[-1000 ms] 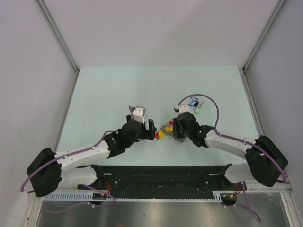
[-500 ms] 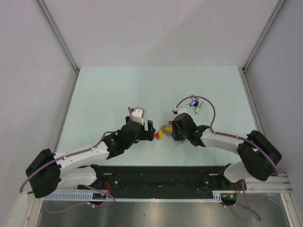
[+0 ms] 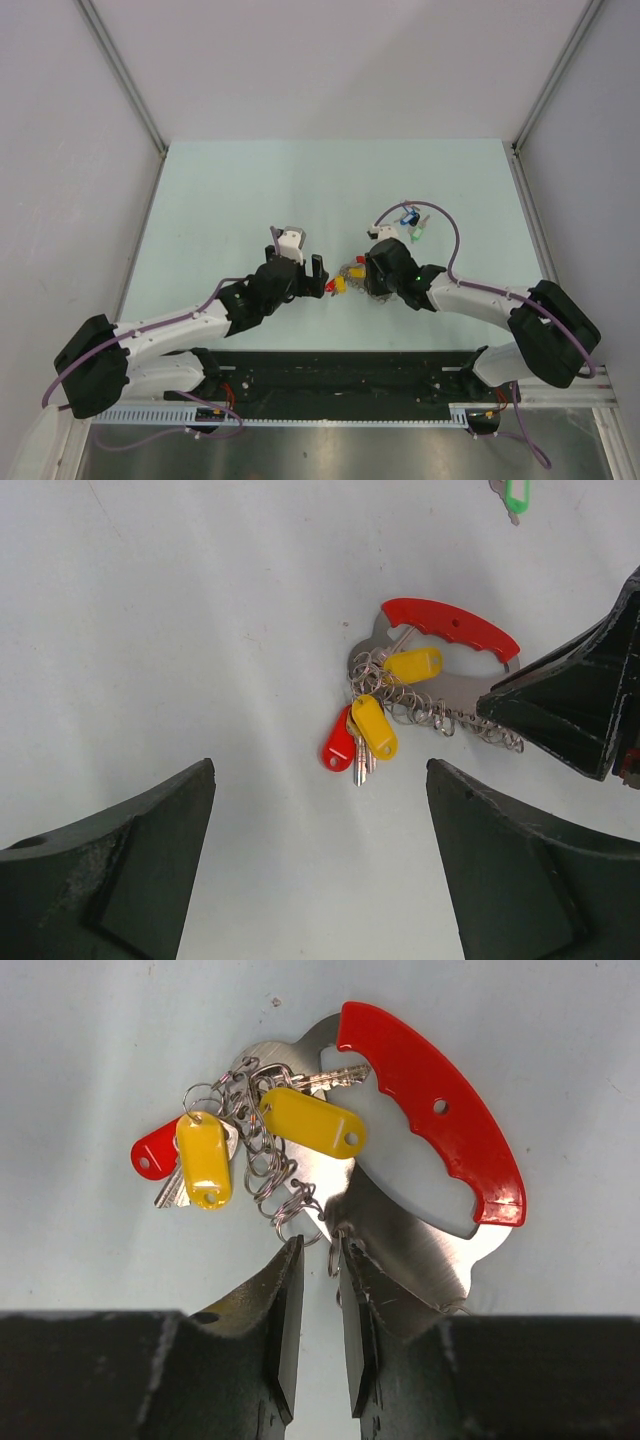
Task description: Put the keys on the keyring
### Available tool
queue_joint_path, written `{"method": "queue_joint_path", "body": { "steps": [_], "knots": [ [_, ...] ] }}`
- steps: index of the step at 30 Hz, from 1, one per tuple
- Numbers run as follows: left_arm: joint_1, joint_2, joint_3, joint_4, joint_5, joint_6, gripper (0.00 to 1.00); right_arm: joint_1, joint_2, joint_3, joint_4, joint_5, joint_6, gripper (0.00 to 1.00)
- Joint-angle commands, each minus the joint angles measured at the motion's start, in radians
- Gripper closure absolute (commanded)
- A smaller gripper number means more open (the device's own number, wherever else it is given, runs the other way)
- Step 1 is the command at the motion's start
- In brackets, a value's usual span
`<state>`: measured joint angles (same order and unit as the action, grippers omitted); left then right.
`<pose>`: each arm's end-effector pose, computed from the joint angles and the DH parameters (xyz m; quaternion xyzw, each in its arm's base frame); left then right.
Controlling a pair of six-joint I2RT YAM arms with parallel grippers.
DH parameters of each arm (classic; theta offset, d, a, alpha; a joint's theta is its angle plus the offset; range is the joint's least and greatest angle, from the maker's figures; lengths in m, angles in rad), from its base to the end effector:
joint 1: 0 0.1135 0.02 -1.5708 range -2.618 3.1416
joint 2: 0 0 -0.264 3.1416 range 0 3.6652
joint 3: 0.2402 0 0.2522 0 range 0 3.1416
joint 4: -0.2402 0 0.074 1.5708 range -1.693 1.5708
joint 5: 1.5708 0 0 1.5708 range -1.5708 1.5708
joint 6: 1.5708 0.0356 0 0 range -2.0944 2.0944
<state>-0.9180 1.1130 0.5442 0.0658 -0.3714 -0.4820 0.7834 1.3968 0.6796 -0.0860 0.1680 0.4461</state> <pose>0.1536 -0.1796 0.2173 0.0912 0.8463 -0.2006 0.4849 0.1984 0.1892 0.1792 -0.1241 0.9161 0.1516 0.3497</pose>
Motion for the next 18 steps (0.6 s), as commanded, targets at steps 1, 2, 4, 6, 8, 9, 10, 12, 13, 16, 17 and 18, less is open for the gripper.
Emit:
{"method": "queue_joint_path", "body": {
  "steps": [1,2,4,6,8,9,10,12,13,16,17,18],
  "knots": [
    [-0.002,-0.005,0.005,0.034,-0.017,-0.024,0.09,-0.003,0.014,0.015,0.023,0.011,0.025,0.75],
    [-0.002,-0.004,0.007,0.034,-0.017,-0.024,0.09,-0.004,0.027,0.017,0.026,0.008,0.028,0.75],
    [-0.002,-0.005,0.007,0.032,-0.017,-0.023,0.09,-0.004,0.036,0.015,0.026,0.007,0.026,0.76],
    [-0.002,-0.005,0.007,0.032,-0.015,-0.023,0.09,-0.003,0.047,0.015,0.026,0.008,0.028,0.79],
    [-0.002,-0.004,0.01,0.032,-0.014,-0.02,0.09,-0.004,0.054,0.017,0.028,0.007,0.028,0.8],
    [-0.002,-0.001,0.008,0.032,-0.014,-0.02,0.09,-0.003,0.057,0.015,0.026,0.007,0.028,0.8],
    [-0.002,0.001,0.011,0.032,-0.011,-0.018,0.09,-0.004,0.059,0.017,0.025,0.007,0.028,0.8],
    [-0.002,0.004,0.013,0.031,-0.009,-0.018,0.09,-0.003,0.062,0.017,0.023,0.005,0.028,0.82],
    [-0.002,0.005,0.013,0.032,-0.008,-0.015,0.09,-0.003,0.062,0.015,0.022,0.007,0.028,0.82],
    [-0.002,0.007,0.014,0.032,-0.006,-0.017,0.09,0.002,0.065,0.015,0.02,0.001,0.025,0.85],
    [-0.002,0.007,0.014,0.032,-0.004,-0.017,0.09,0.001,0.068,0.017,0.022,-0.002,0.023,0.86],
    [-0.002,0.008,0.014,0.032,-0.004,-0.017,0.09,0.002,0.07,0.017,0.02,-0.007,0.023,0.89]
  ]
}}
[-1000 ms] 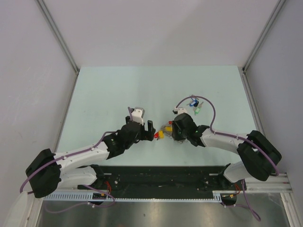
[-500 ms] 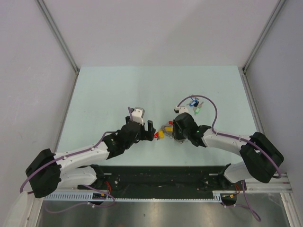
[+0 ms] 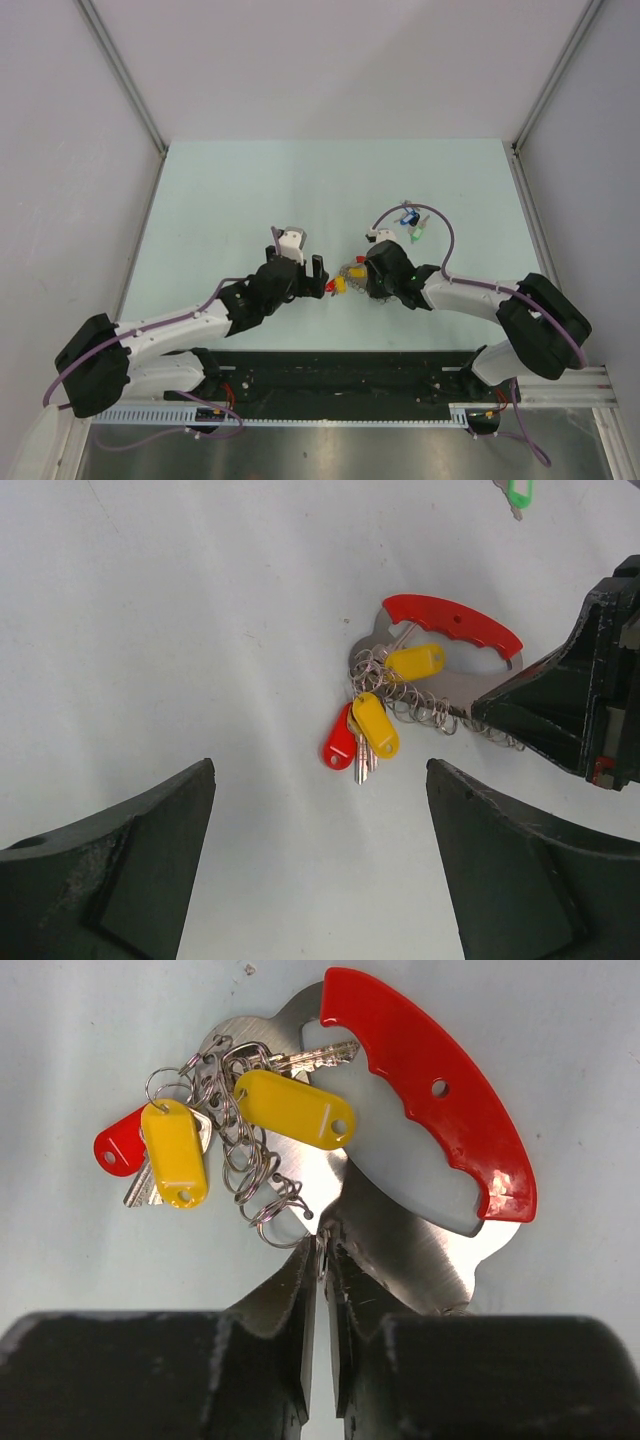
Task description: Put the keys on the keyring
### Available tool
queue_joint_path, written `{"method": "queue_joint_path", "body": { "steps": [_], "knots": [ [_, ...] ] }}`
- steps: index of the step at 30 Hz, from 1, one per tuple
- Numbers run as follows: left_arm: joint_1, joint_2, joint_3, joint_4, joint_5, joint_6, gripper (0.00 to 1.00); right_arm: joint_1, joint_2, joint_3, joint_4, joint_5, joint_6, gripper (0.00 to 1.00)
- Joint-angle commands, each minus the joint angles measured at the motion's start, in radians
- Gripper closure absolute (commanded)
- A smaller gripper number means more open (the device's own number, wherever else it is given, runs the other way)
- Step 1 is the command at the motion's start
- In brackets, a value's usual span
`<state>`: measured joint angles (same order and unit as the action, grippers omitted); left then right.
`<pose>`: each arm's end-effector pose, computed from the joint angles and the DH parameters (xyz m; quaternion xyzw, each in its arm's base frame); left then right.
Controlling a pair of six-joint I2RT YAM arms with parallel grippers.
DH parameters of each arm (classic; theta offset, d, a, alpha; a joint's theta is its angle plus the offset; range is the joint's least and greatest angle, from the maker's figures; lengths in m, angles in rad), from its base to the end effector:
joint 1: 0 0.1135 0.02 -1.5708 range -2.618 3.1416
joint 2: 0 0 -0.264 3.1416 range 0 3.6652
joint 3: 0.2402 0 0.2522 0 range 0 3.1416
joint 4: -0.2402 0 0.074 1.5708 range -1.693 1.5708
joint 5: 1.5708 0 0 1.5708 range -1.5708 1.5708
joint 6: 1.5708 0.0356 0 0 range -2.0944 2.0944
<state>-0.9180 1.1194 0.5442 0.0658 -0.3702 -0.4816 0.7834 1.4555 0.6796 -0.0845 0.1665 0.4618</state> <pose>0.1539 -0.1801 0.2159 0.0926 0.8478 -0.1990 0.4828 0.2009 0.1918 0.1643 -0.1210 0.9269 0.1388 0.3270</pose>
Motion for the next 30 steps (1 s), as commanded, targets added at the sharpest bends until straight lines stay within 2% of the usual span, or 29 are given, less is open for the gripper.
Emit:
{"method": "queue_joint_path", "body": {
  "steps": [1,6,12,21,25,30],
  "knots": [
    [-0.002,0.002,0.013,0.032,-0.004,-0.017,0.09,0.002,0.012,0.017,0.02,-0.007,0.008,0.89],
    [-0.002,-0.01,0.01,0.035,-0.001,-0.011,0.09,0.01,0.002,0.017,0.019,-0.027,-0.012,1.0],
    [-0.002,-0.07,-0.039,0.104,0.031,0.075,0.08,0.037,-0.081,0.023,0.045,-0.119,-0.19,1.0],
    [-0.001,-0.38,-0.19,0.207,0.071,0.259,0.08,0.148,-0.242,0.103,-0.035,-0.225,-0.458,1.0],
    [0.001,-0.458,-0.249,0.276,0.181,0.351,0.07,0.152,-0.267,0.11,-0.083,-0.133,-0.481,1.0],
    [0.002,-0.446,-0.283,0.399,0.361,0.471,0.05,0.16,-0.287,0.11,-0.09,-0.11,-0.486,1.0]
  ]
}}
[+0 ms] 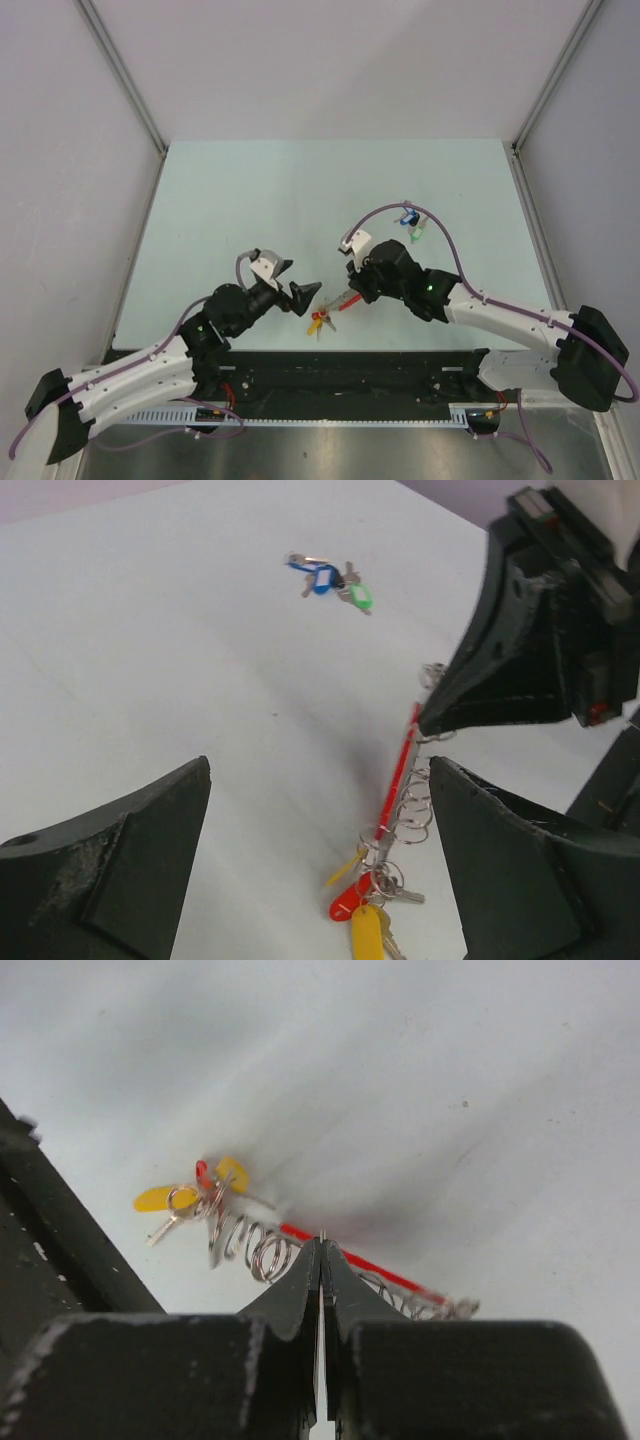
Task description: Put the keys on the keyring
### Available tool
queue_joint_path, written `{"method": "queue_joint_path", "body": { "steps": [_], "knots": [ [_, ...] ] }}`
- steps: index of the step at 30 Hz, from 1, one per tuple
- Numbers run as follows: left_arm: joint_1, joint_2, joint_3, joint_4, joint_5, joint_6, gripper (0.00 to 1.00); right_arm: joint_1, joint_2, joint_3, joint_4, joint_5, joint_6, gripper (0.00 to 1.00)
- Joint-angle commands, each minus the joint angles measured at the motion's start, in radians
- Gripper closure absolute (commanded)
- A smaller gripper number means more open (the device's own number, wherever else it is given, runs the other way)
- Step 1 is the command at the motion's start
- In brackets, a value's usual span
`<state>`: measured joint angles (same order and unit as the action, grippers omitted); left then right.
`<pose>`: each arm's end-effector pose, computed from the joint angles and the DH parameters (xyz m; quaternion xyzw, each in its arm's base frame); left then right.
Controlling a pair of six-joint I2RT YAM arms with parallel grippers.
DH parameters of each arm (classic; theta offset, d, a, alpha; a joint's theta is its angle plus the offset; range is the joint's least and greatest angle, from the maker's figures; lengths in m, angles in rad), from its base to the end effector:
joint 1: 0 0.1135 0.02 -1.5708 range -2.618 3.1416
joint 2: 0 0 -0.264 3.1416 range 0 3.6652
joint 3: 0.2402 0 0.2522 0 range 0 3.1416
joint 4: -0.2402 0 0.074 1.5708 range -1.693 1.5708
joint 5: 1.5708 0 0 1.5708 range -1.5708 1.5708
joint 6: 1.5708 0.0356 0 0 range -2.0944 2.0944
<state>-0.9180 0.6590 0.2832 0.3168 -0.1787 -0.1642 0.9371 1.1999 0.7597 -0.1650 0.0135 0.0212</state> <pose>0.1083 -0.1312 0.2346 0.2098 0.6964 -0.2963 0.6191 0.1553 0.2105 0.2471 -0.3888 0.7958 0.2087 0.4147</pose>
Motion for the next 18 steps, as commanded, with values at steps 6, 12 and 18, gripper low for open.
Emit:
{"method": "queue_joint_path", "body": {
  "steps": [6,12,18],
  "knots": [
    [0.066,0.152,-0.021,0.278,0.415,0.258,0.06,0.019,-0.008,0.03,-0.018,0.091,-0.058,1.0],
    [0.171,0.338,-0.013,0.4,0.703,0.325,0.12,0.022,0.012,0.018,0.002,0.097,-0.092,1.0],
    [0.214,0.458,0.045,0.38,0.932,0.391,0.25,0.019,0.003,-0.025,0.091,0.016,-0.128,1.0]
  ]
}}
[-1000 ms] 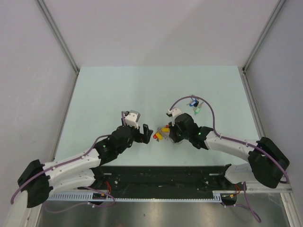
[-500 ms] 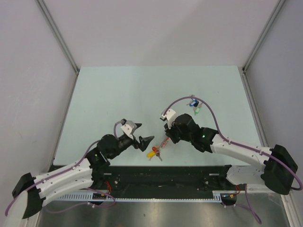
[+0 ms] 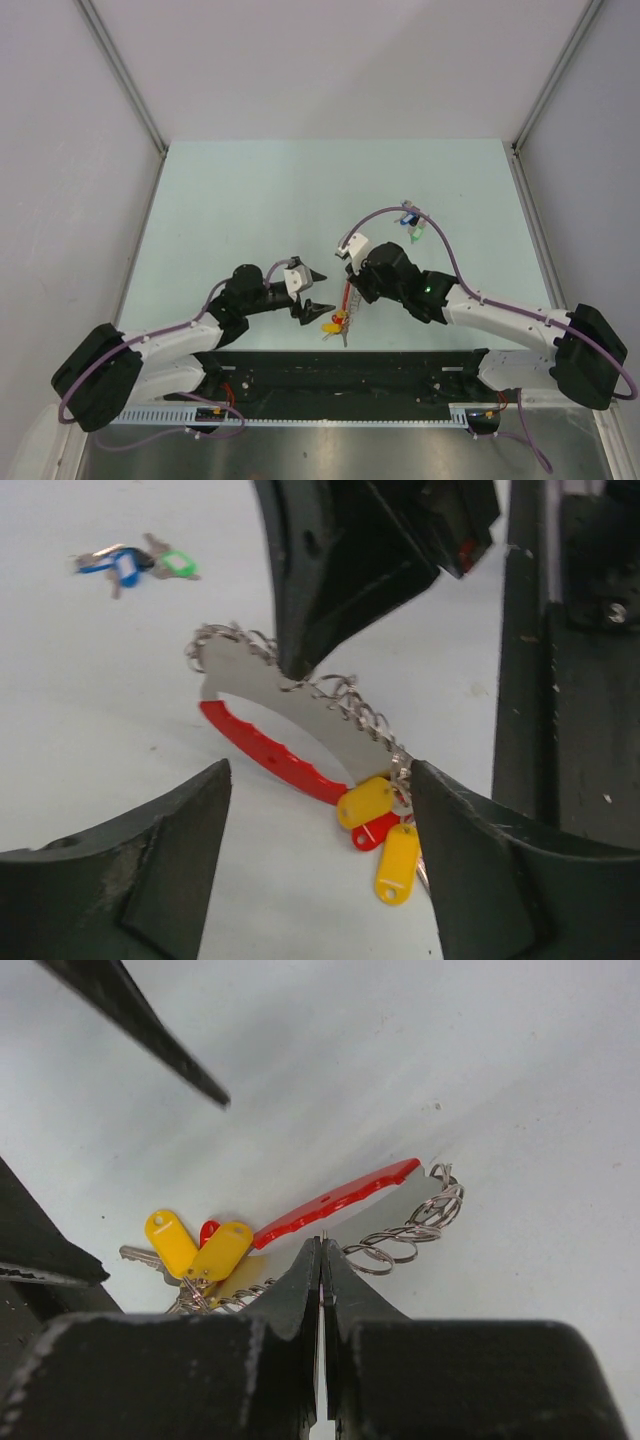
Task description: Put the keys on the keyring
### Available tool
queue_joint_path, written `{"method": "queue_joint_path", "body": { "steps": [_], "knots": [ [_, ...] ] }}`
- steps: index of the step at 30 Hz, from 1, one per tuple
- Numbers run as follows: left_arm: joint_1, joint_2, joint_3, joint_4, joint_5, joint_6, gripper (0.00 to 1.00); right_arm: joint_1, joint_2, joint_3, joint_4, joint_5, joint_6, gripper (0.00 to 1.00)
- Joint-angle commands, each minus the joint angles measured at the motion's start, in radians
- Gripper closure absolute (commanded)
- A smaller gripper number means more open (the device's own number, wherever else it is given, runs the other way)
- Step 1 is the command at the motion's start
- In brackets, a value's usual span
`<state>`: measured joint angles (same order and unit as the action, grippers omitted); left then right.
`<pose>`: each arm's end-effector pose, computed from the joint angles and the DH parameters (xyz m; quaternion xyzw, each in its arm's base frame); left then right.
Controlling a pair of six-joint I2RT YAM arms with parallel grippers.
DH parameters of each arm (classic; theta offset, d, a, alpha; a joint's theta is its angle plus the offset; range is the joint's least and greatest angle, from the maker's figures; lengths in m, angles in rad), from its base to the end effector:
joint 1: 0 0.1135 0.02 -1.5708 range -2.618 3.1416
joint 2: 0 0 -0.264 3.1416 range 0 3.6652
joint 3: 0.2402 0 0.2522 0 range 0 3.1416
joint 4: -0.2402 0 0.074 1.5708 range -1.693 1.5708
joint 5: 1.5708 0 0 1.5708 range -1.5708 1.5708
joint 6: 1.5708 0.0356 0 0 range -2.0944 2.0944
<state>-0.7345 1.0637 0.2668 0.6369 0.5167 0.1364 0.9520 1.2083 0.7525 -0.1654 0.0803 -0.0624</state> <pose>0.1437 -0.1535 0.1943 0.4607 0.5975 -0.3706 0.5417 0.1542 0.2116 0.2427 -0.4156 0.7857 0.1643 0.4277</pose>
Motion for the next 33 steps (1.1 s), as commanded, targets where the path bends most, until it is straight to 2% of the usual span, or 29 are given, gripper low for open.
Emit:
{"method": "queue_joint_path", "body": {
  "steps": [1,8,10,13,23,28,33],
  "knots": [
    [0.037,0.065,0.083,0.044,0.258,0.097,0.26,0.002,-0.009,-0.031,0.113,-0.068,-0.048,1.0],
    [0.104,0.165,0.14,0.007,0.399,0.124,0.44,-0.039,0.005,-0.074,0.237,-0.237,-0.096,1.0],
    [0.115,0.195,0.164,-0.009,0.427,0.137,0.46,-0.045,0.016,-0.074,0.26,-0.264,-0.105,1.0],
    [0.129,0.222,0.19,-0.078,0.442,0.173,0.46,-0.052,0.031,-0.074,0.283,-0.287,-0.123,1.0],
    [0.187,0.275,0.184,-0.043,0.445,0.198,0.44,-0.07,0.054,-0.074,0.3,-0.346,-0.158,1.0],
    [0.187,0.321,0.226,-0.08,0.471,0.229,0.44,-0.07,0.05,-0.074,0.303,-0.356,-0.168,1.0],
    [0.185,0.328,0.224,-0.039,0.5,0.221,0.44,-0.068,0.05,-0.074,0.303,-0.367,-0.175,1.0]
  ]
}}
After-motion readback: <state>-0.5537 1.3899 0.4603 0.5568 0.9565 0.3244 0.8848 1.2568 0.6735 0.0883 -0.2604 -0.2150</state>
